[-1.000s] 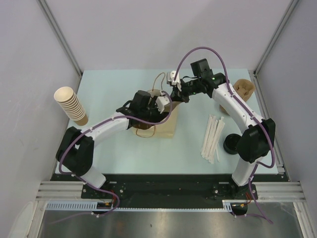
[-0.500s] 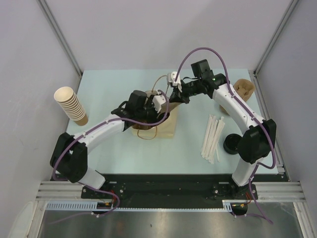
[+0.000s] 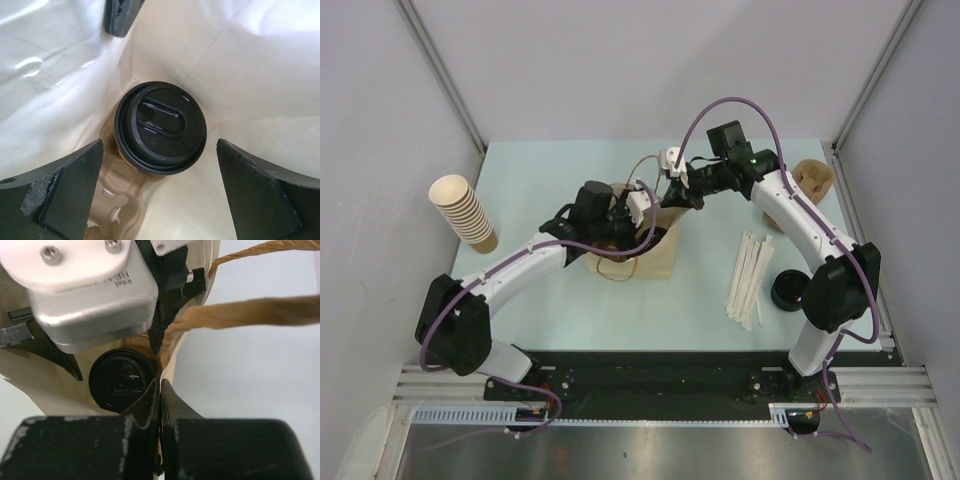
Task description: Pack the takeout coffee
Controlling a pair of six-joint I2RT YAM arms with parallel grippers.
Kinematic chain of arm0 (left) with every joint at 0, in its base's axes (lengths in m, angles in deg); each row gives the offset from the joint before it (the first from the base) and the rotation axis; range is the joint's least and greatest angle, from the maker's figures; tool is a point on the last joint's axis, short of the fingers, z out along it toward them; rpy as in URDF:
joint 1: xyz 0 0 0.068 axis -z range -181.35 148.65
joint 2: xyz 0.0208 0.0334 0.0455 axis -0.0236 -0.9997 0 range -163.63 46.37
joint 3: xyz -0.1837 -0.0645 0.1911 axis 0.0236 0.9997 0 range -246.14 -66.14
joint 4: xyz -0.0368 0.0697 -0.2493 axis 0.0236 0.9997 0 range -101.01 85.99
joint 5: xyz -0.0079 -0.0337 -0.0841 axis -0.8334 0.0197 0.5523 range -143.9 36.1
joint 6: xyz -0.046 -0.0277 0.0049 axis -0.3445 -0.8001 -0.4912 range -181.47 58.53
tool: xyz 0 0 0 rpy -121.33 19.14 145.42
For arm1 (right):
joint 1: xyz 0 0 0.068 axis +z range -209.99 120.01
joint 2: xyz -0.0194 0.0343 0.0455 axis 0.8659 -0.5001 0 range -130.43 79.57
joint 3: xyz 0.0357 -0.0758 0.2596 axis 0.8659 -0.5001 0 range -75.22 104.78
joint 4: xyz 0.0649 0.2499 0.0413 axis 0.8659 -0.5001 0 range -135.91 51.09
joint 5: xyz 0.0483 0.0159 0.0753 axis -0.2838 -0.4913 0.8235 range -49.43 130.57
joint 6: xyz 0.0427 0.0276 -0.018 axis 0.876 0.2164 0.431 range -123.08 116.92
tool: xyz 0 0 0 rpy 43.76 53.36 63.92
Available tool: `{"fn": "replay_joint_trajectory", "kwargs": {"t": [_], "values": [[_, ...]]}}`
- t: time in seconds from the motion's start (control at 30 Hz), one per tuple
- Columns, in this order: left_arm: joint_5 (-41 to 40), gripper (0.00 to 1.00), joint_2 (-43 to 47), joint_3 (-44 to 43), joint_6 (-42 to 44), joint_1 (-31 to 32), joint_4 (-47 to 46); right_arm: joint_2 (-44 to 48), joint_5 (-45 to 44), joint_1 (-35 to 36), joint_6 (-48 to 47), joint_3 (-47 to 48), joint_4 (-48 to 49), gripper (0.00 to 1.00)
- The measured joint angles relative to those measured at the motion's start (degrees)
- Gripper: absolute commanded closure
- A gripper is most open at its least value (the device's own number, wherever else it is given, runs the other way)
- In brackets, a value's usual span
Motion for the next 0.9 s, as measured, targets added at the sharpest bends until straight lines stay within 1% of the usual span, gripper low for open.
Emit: {"fn": "replay_joint_trajectory", "kwargs": {"t": [0.27,0.9], "values": [[2.08,0.00,2.43,-0.15,-0.07,-0.02,0.09,0.15,0.20,0.00,-0.72,0.00,-0.44,1.00],[3.89,0.01,3.72,-4.04,-0.09,-0.61,4.07,0.20,0.20,0.00,-1.64,0.00,-1.05,1.00]]}}
